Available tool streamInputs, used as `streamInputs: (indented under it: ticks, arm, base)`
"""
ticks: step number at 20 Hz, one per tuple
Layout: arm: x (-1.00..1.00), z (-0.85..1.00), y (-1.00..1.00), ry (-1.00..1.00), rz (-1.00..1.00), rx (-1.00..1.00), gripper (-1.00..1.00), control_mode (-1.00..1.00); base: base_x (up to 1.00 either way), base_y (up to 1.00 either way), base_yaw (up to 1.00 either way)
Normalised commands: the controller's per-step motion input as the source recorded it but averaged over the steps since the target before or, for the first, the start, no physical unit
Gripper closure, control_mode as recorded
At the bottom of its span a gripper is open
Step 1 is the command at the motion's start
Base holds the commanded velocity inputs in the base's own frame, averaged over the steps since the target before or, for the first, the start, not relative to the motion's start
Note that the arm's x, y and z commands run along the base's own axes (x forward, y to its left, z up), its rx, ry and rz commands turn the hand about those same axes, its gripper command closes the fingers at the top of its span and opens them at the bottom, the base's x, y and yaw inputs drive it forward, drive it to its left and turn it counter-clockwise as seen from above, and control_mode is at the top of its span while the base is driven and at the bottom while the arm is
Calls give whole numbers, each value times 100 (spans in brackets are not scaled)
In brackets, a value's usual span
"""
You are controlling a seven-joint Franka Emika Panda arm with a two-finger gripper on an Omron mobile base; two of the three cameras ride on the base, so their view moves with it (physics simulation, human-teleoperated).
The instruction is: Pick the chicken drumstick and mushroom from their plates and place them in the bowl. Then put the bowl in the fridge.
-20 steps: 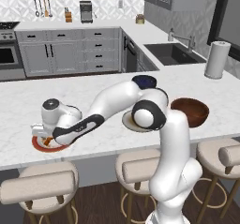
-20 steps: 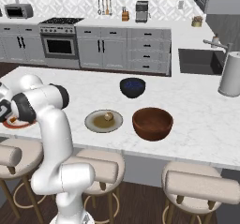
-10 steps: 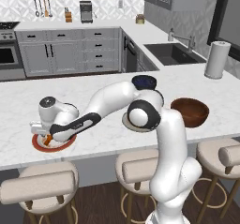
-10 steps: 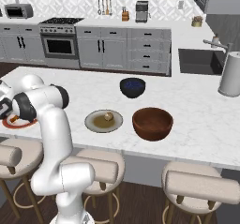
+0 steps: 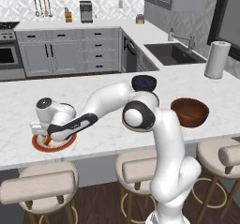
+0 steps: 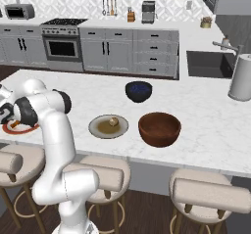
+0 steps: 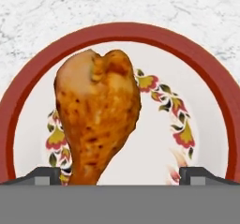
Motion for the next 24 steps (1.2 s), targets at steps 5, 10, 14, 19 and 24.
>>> streamInputs:
  ticks: [5,10,14,19,24]
  arm:
    - [11,-17,3,0,-2,-3,-100,-100]
    - [15,-5,0,0,-2,-1,-100,-100]
    - [20,-8,0,0,-3,-3,-100,-100]
    - [11,-19,3,0,-3,-5,-100,-100]
    - [1,-11,3,0,-1,-2,100,-100]
  base:
    - [0,0,0]
    - [0,0,0]
    - [0,0,0]
    - [0,0,0]
    - [0,0,0]
